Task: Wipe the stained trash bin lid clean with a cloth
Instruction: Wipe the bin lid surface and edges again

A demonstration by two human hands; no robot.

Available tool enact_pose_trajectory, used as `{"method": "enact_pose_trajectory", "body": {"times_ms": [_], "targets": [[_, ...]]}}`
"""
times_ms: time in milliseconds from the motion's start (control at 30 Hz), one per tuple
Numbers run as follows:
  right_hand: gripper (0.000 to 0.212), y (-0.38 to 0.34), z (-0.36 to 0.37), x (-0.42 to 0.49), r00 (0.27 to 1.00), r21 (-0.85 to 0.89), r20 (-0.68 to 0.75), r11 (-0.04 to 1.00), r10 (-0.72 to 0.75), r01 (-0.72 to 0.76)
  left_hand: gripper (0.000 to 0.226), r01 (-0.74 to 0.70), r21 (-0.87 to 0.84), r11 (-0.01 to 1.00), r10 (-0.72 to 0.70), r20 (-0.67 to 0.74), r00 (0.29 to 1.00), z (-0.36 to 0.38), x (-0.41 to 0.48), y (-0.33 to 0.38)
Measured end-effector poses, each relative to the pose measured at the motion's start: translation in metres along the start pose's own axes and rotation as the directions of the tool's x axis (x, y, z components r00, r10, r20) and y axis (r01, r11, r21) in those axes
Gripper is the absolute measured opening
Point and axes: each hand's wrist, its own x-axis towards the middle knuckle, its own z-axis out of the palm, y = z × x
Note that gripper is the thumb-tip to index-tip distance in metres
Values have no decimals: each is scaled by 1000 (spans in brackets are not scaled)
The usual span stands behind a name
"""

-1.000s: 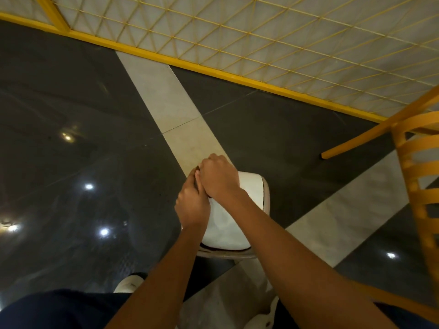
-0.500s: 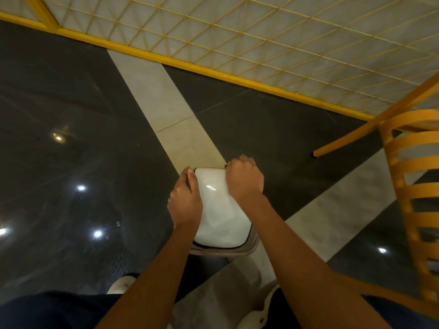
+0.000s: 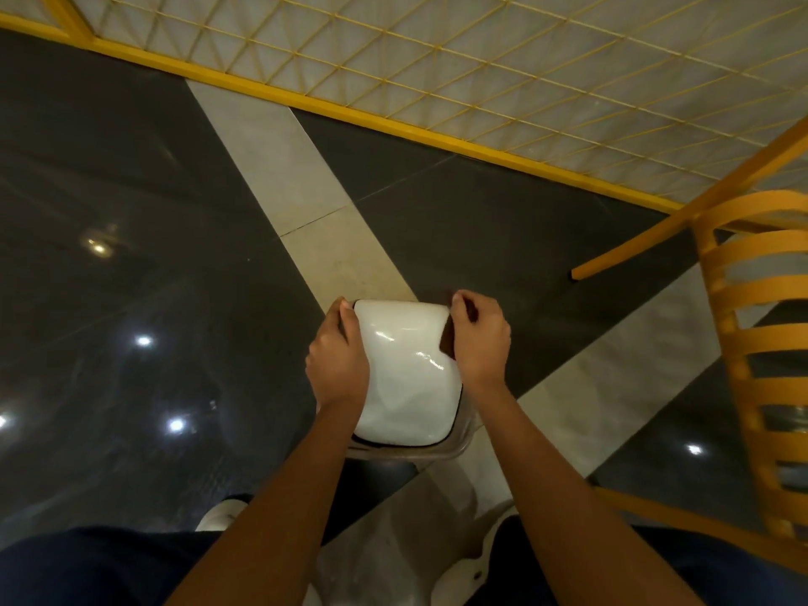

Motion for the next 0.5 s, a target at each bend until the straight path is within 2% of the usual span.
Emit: {"method": "enact_pose_trajectory", "body": {"times_ms": [100, 200, 267, 433, 500], "targets": [[33, 19, 4, -40, 991, 186, -134, 983, 31, -5, 41, 1, -8, 1000, -2, -20, 1000, 1, 0, 1], [36, 31, 9, -58, 984, 210, -172, 978, 46, -9, 41, 4, -38, 999, -5, -25, 1000, 2, 2, -1], [35, 31, 7, -48, 986, 207, -164, 978, 11, 23, 42, 19, -74, 997, -21, -30, 999, 4, 1, -3], [36, 30, -11, -20, 997, 189, -37, 979, -71, 77, 51, 68, -105, 992, -71, -21, 997, 15, 2, 3], [37, 38, -9, -32, 996, 194, -62, 978, -70, 81, 50, 61, -93, 994, -63, -15, 998, 16, 3, 5]]}}
